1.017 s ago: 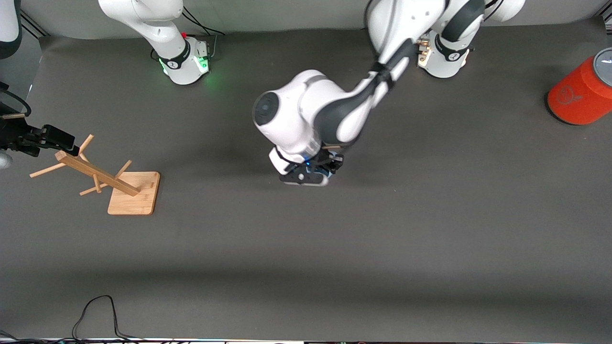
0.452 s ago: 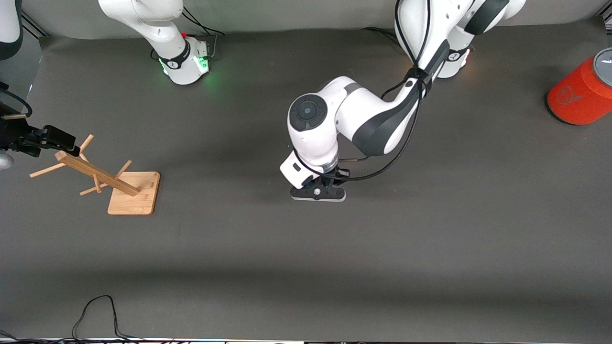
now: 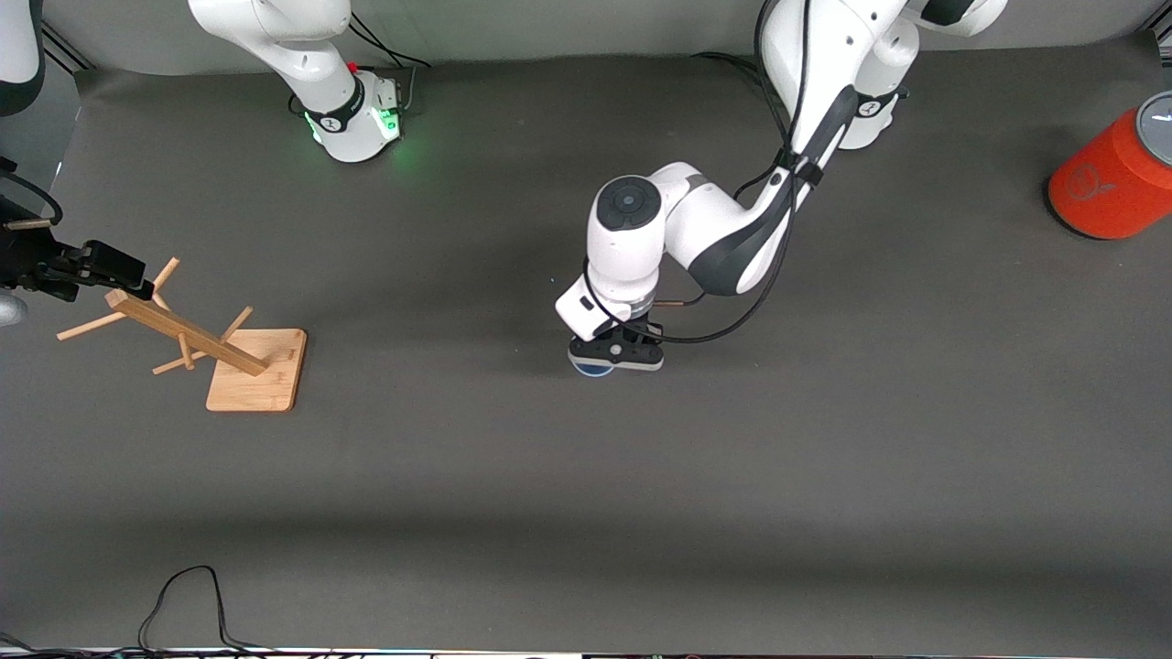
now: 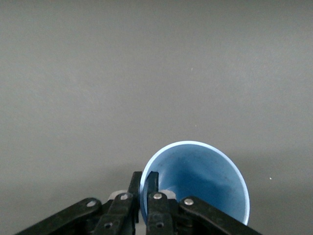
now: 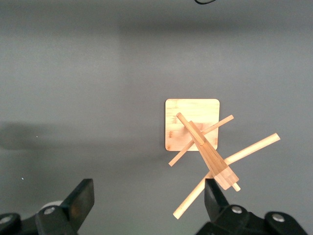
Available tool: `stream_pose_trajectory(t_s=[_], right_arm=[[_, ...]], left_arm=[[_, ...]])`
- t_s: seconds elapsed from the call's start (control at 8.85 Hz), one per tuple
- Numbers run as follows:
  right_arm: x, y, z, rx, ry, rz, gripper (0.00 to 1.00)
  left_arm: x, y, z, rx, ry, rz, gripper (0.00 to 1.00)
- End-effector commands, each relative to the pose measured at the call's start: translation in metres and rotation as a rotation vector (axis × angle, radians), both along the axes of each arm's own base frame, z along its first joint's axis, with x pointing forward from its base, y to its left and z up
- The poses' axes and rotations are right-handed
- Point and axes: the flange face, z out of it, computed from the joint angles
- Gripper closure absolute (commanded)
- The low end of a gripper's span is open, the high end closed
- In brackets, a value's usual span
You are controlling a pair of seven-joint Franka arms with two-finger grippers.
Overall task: Rotate and upright cup with both arms
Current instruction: 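Rotate the cup upright with the left gripper and set it down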
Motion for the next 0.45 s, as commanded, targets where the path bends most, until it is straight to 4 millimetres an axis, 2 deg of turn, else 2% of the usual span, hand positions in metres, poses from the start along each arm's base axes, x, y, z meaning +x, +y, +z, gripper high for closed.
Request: stream_pose_trajectory(t_s=[0.0, 0.11, 0.34], right_arm=[[0.001, 0.001, 0.0, 0.005, -0.015, 0.016, 0.0], [0.002, 0.001, 0.0, 0.005, -0.02, 0.016, 0.0], [0.002, 0.001, 0.0, 0.005, -0.025, 0.016, 0.0]], left_arm=[[-0.036, 0.02, -0.025, -0.064, -0.019, 0.037, 1.0], [-0.048, 0.02, -0.037, -0.081, -0.018, 0.04, 1.0], [-0.063, 0.011, -0.045, -0.078, -0.005, 0.052, 1.0]])
